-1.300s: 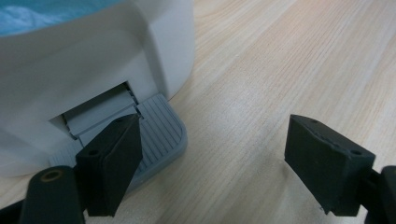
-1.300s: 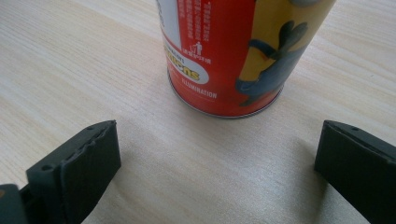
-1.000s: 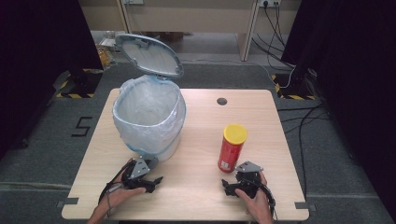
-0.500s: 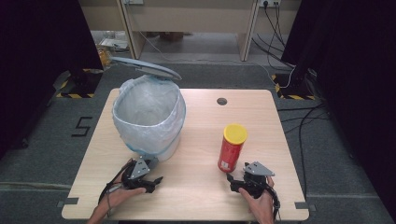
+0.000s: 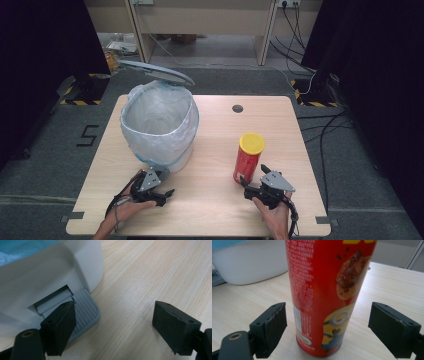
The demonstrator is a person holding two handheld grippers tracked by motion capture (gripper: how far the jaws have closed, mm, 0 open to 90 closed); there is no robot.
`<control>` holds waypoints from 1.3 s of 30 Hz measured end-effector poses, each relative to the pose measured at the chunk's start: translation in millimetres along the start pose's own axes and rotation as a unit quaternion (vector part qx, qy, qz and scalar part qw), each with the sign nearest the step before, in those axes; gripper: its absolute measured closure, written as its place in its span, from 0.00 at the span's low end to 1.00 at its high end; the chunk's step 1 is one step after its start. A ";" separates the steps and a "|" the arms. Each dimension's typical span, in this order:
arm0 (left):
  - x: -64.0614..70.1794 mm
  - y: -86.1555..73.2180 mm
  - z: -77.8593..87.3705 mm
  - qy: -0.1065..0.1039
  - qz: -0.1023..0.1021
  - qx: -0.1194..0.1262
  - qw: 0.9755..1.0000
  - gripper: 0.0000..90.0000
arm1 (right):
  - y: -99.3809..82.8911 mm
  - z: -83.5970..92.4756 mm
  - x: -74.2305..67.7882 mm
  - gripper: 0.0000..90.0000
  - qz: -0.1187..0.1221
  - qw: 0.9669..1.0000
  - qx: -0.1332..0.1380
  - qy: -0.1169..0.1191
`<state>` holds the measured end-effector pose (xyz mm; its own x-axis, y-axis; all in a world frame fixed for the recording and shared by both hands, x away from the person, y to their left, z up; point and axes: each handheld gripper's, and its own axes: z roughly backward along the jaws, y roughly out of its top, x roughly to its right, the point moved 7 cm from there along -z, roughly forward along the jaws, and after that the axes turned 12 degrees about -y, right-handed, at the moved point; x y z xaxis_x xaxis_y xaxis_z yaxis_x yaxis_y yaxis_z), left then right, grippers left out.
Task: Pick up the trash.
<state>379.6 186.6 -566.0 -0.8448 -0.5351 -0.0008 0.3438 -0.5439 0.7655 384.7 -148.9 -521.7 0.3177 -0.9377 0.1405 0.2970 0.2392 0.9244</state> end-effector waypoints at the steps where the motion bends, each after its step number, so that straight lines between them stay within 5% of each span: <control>1: 0.1 0.1 -0.1 0.000 0.000 0.000 1.000 0.20 | 0.8 -1.5 -0.7 0.17 0.000 1.000 0.003 0.000; 16: 0.2 1.2 -1.2 -0.001 0.001 -0.001 1.000 0.21 | 6.5 -25.5 -6.7 0.20 -0.008 1.000 0.012 0.006; 39: 0.4 0.8 -1.0 -0.001 0.001 0.001 1.000 0.21 | 16.1 -32.4 -8.0 0.27 -0.024 1.000 0.016 0.001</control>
<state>379.9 185.2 -566.0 -0.8449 -0.5349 0.0017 0.3446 -0.5419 0.7666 416.1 -129.4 -519.5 0.3064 -0.9472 0.0949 0.2836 0.1860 0.9407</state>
